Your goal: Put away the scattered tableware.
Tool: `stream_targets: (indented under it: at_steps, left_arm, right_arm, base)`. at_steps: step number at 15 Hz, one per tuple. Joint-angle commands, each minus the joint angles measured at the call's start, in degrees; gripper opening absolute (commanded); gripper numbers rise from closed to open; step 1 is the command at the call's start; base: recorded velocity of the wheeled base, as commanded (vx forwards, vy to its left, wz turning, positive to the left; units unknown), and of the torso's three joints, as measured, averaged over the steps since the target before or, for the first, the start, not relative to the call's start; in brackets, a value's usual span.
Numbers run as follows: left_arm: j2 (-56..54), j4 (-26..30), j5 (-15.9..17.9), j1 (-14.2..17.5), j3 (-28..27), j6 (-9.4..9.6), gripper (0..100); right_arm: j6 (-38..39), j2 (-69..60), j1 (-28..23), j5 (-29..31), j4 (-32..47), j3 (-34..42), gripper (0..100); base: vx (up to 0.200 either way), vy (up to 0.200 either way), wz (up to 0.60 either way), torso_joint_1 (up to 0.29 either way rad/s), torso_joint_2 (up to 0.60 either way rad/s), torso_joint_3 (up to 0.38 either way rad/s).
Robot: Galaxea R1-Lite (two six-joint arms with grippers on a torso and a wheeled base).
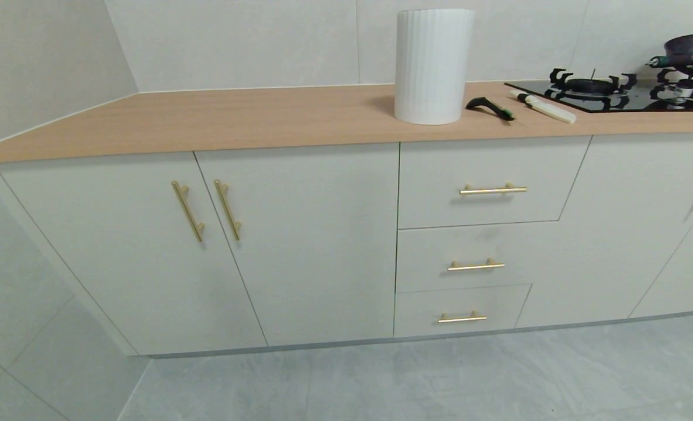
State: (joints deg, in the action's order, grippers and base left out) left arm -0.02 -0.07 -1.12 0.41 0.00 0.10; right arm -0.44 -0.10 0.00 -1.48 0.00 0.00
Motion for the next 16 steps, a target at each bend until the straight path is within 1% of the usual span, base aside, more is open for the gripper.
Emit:
stream_targets:
  at_steps: [1, 4, 12, 16]
  left_arm:
    - [0.02, -0.01, -0.02, 0.02, 0.0, -0.01, 100]
    - [0.02, -0.01, -0.02, 0.02, 0.0, -0.01, 100]
    - [0.02, -0.01, -0.02, 0.02, 0.0, -0.01, 100]
    - [0.02, -0.01, -0.02, 0.02, 0.0, -0.01, 100]
  right_arm:
    - [0.0, 0.1, 0.0, -0.02, 0.0, 0.0, 100]
    - [0.0, 0.1, 0.0, -0.02, 0.0, 0.0, 100]
    - [0.0, 0.1, 0.0, -0.02, 0.0, 0.0, 100]
    - [0.0, 0.1, 0.0, -0.02, 0.0, 0.0, 100]
  base:
    - [0.0, 0.0, 0.0, 0.0, 0.0, 0.0]
    - [0.0, 0.0, 0.0, 0.0, 0.0, 0.0]
    - [0.2, 0.0, 0.0, 0.002, 0.0, 0.002]
    - [0.0, 0.0, 0.0, 0.0, 0.0, 0.0]
